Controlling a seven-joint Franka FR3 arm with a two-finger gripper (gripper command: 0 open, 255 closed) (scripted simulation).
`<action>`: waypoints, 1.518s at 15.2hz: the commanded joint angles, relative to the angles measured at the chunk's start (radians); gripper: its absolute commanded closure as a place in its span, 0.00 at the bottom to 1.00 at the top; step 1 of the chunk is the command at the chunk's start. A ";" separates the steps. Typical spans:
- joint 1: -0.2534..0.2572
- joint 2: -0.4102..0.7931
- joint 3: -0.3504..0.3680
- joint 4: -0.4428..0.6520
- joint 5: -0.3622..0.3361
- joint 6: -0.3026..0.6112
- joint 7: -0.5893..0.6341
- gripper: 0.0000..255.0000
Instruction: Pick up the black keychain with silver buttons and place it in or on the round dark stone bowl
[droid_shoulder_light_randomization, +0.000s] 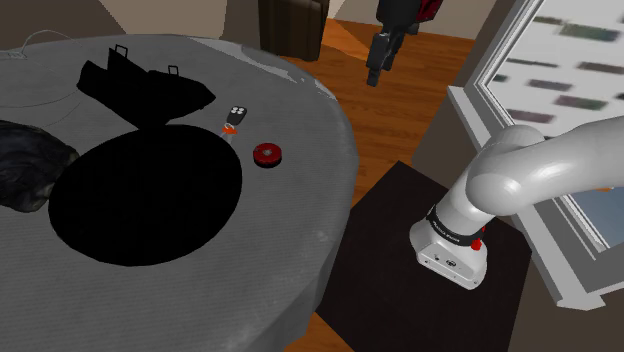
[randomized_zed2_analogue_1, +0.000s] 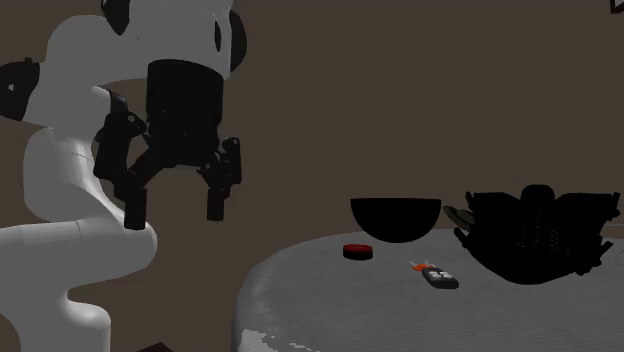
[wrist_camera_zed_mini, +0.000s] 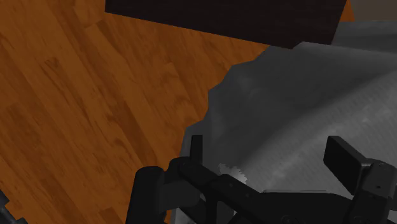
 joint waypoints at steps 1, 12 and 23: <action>0.000 0.000 0.000 0.000 0.000 0.000 0.000 0.00; 0.030 0.317 0.202 0.212 0.072 0.117 0.270 0.00; 0.062 0.725 0.360 0.582 -0.028 0.147 0.564 0.00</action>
